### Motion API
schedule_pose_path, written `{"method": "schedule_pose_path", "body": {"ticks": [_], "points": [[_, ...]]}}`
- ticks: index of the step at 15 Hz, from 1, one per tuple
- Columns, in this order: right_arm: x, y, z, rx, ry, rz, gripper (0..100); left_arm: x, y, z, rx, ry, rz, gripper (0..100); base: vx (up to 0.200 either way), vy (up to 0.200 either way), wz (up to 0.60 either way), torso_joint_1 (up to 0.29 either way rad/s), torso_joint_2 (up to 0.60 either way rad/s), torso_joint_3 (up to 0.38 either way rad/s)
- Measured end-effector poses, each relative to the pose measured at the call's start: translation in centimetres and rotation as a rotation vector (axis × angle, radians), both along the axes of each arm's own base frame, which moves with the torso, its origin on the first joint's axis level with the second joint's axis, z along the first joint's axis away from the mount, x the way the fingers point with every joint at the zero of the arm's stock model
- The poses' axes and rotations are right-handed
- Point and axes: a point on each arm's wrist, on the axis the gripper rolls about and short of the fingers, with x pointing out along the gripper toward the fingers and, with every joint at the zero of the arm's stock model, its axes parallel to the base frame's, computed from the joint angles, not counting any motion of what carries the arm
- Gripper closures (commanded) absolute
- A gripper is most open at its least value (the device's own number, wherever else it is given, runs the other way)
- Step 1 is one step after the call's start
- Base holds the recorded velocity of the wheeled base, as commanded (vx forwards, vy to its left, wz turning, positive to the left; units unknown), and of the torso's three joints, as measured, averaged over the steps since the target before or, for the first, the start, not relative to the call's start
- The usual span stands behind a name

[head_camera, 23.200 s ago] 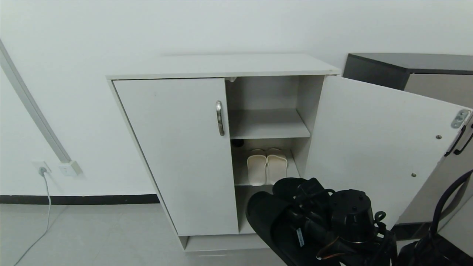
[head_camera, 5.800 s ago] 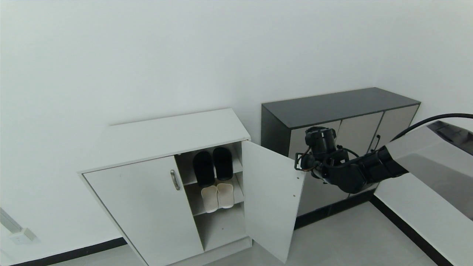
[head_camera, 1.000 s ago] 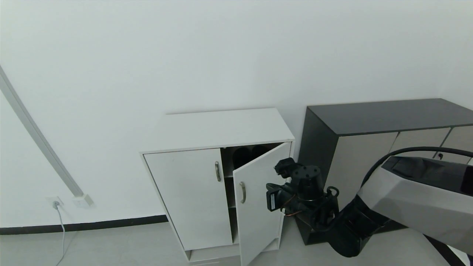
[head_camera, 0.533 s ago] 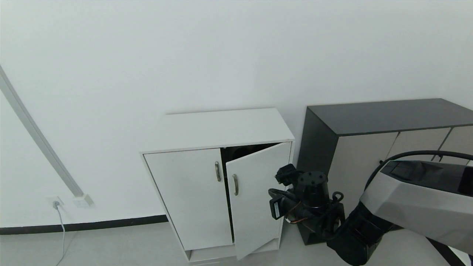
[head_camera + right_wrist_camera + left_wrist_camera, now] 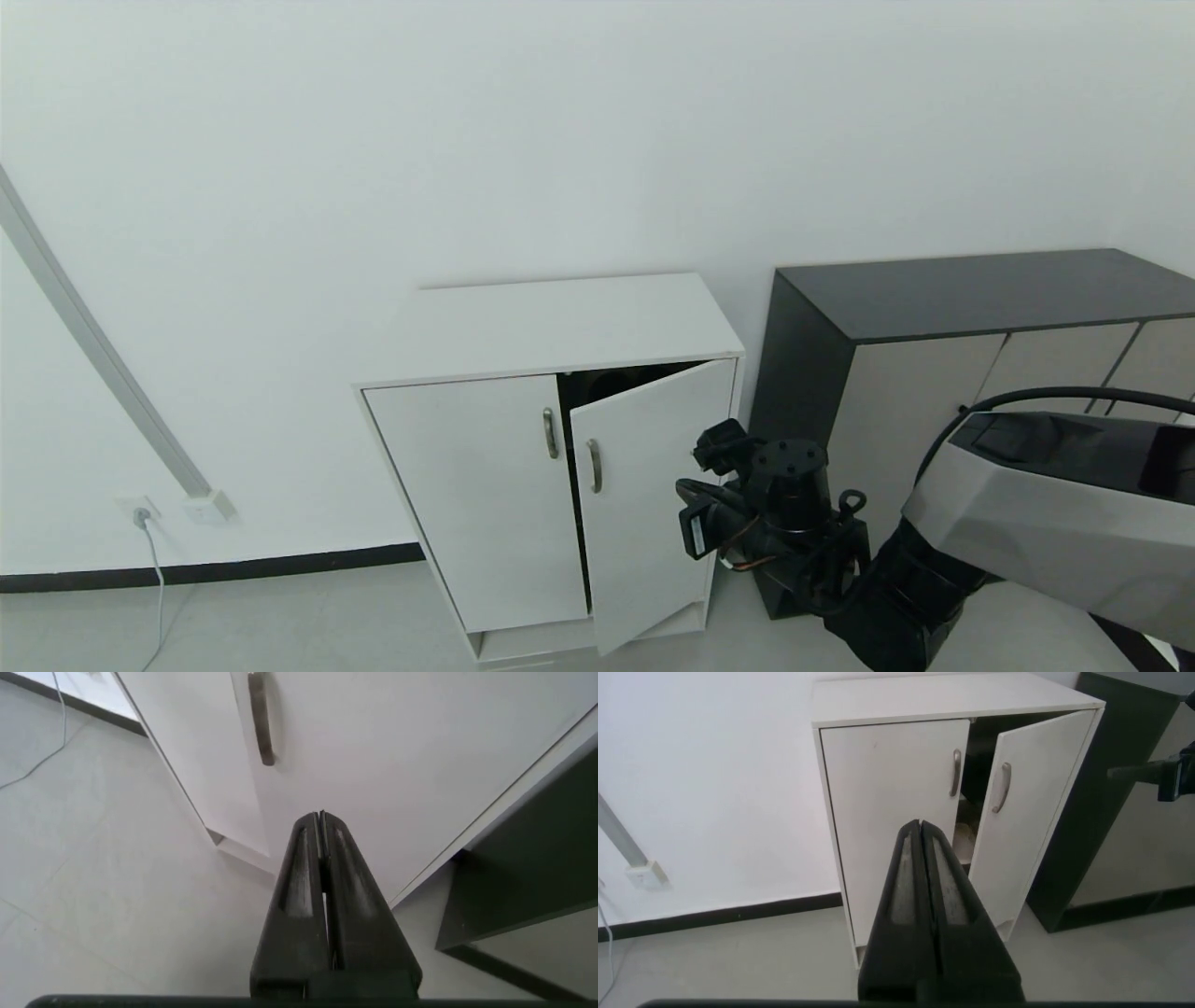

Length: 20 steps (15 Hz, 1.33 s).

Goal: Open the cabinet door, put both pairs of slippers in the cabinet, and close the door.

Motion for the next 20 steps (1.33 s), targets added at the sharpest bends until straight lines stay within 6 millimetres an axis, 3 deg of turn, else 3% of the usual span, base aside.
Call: {"method": "schedule_pose_path", "body": {"ticks": [5,12,20], "points": [[0.0,0.0,-0.3,-0.007,0.004,0.001,100,0.0,0.0,0.0,0.0,0.0,0.0,100,0.0,0.0,0.6,0.001,0.0,0.005],[0.5,-0.8,-1.2,-0.045,-0.017,-0.012,100,0.0,0.0,0.0,0.002,0.0,-0.001,100,0.0,0.0,0.0,0.0,0.0,0.0],[0.1,-2.1,-2.0,-0.086,0.031,-0.024,100,0.0,0.0,0.0,0.004,0.0,-0.001,100,0.2,0.0,0.0,0.001,0.0,0.002]]}}
